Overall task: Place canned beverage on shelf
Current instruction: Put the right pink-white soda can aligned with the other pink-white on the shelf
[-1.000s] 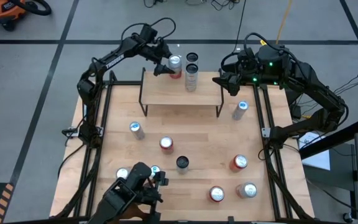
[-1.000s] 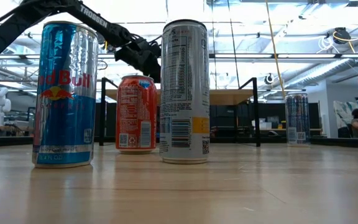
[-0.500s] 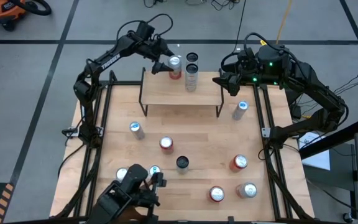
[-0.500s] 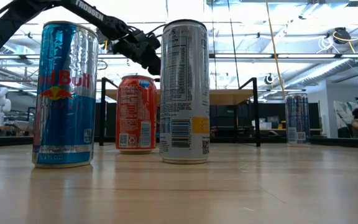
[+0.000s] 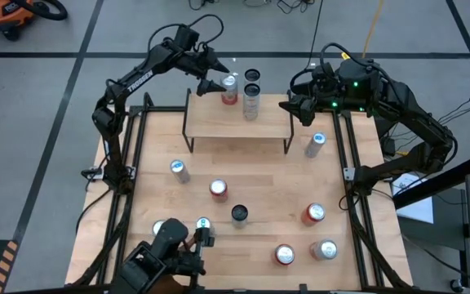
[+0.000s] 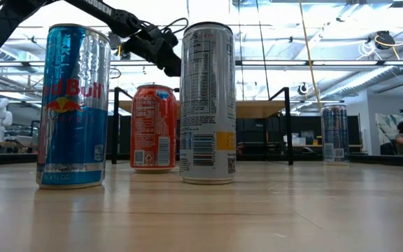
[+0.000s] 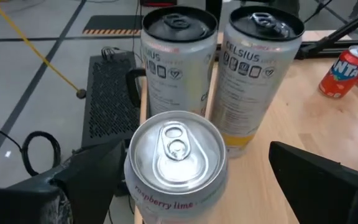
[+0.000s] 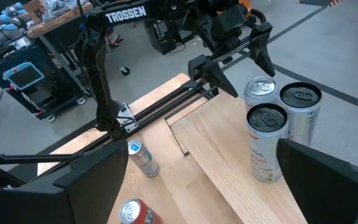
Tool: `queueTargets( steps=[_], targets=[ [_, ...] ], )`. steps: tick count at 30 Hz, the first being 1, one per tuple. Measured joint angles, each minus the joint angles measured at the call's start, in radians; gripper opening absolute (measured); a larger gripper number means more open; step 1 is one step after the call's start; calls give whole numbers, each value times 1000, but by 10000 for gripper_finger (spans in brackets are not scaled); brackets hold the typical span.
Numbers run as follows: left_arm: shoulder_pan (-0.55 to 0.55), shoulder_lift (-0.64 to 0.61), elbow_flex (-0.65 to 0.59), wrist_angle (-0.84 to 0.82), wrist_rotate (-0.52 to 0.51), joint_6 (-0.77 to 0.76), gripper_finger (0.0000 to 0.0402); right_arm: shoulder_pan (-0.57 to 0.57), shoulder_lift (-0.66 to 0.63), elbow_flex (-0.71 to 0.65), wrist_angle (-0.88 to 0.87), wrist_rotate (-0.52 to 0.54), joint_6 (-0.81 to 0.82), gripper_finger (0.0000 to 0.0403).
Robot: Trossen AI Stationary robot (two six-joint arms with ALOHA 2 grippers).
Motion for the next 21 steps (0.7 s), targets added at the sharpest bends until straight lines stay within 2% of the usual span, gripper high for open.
queueTargets(
  steps=[11,14,16,21],
  targets=[
    [-25,0,0,-21,-97,0,395,0,0,0,0,0,-3,389],
    [-27,-4,0,-34,-98,-58,395,0,0,0,0,0,-3,389],
    [-27,-15,0,-42,-112,-97,395,0,0,0,0,0,-3,389],
    [-40,-89,0,-52,-163,-79,395,0,0,0,0,0,-13,389]
  ],
)
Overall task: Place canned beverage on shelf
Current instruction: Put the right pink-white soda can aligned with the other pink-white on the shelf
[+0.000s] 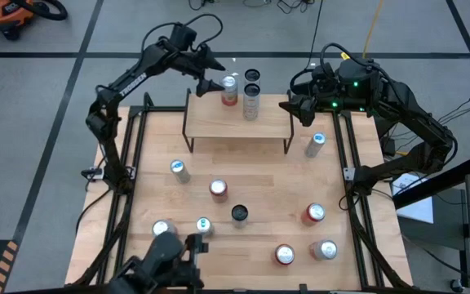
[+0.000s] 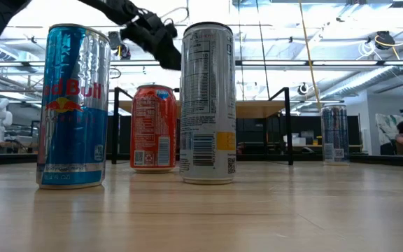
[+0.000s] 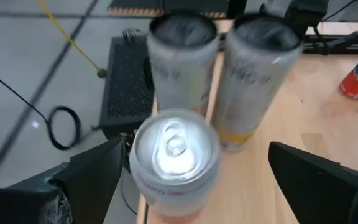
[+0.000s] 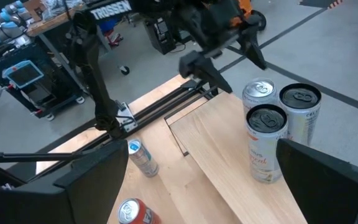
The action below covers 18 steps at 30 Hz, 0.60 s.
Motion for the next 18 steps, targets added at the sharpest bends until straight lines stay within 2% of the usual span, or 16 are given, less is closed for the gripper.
queueTargets(
  steps=[10,18],
  targets=[
    [-31,-205,0,-33,-129,-104,395,0,0,0,-10,-1,-27,389],
    [-176,-363,1,-46,-205,-313,395,0,0,0,-89,-15,-28,389]
  ],
)
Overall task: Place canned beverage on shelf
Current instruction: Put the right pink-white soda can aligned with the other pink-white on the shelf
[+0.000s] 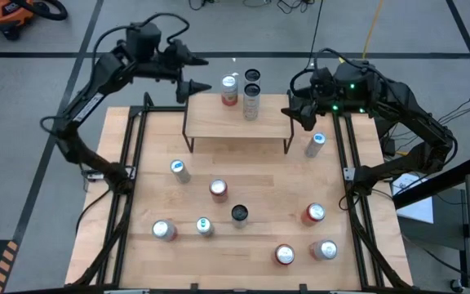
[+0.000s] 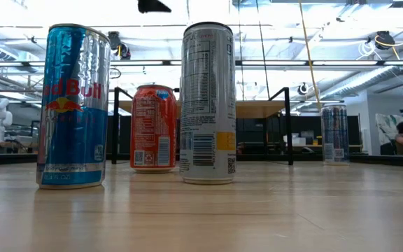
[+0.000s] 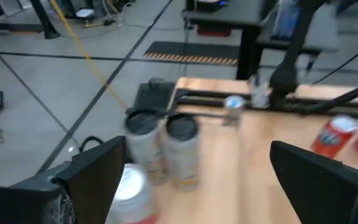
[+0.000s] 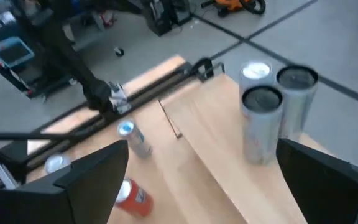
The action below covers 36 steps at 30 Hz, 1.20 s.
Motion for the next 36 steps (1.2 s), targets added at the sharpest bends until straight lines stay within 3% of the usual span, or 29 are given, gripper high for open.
queueTargets(
  steps=[11,16,21,26,36],
  targets=[
    [-340,-63,0,-37,-274,-320,395,3,-14,0,-247,-135,-17,389],
    [-482,-63,0,-23,-329,-463,395,4,-31,0,-279,-176,-60,389],
    [-612,-63,0,-26,-447,-569,395,3,-58,0,-299,-227,-70,389],
    [-700,-63,0,-50,-542,-578,395,15,-94,0,-299,-255,-23,389],
    [-768,-63,0,-256,-557,-731,395,85,-103,0,-319,-249,70,389]
  ],
)
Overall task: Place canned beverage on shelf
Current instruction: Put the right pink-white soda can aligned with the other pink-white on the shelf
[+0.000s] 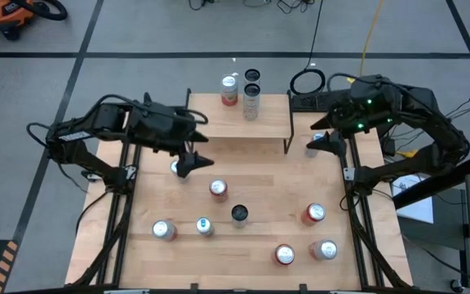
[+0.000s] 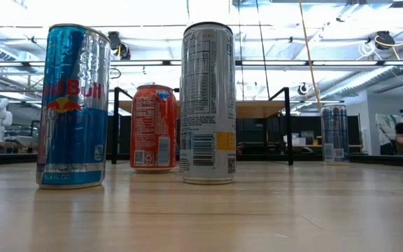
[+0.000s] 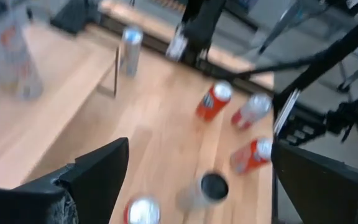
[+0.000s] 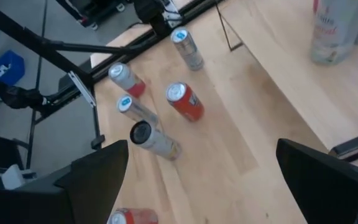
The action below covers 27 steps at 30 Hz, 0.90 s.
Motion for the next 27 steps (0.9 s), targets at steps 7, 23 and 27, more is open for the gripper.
queueTargets(
  steps=[7,23,27],
  targets=[
    [-31,0,0,-134,-13,24,395,47,39,0,-25,53,13,389],
    [-88,-5,-1,-249,32,46,395,162,76,0,-25,107,121,389],
    [-89,-5,-1,-252,55,50,395,190,78,0,-27,108,143,389]
  ],
)
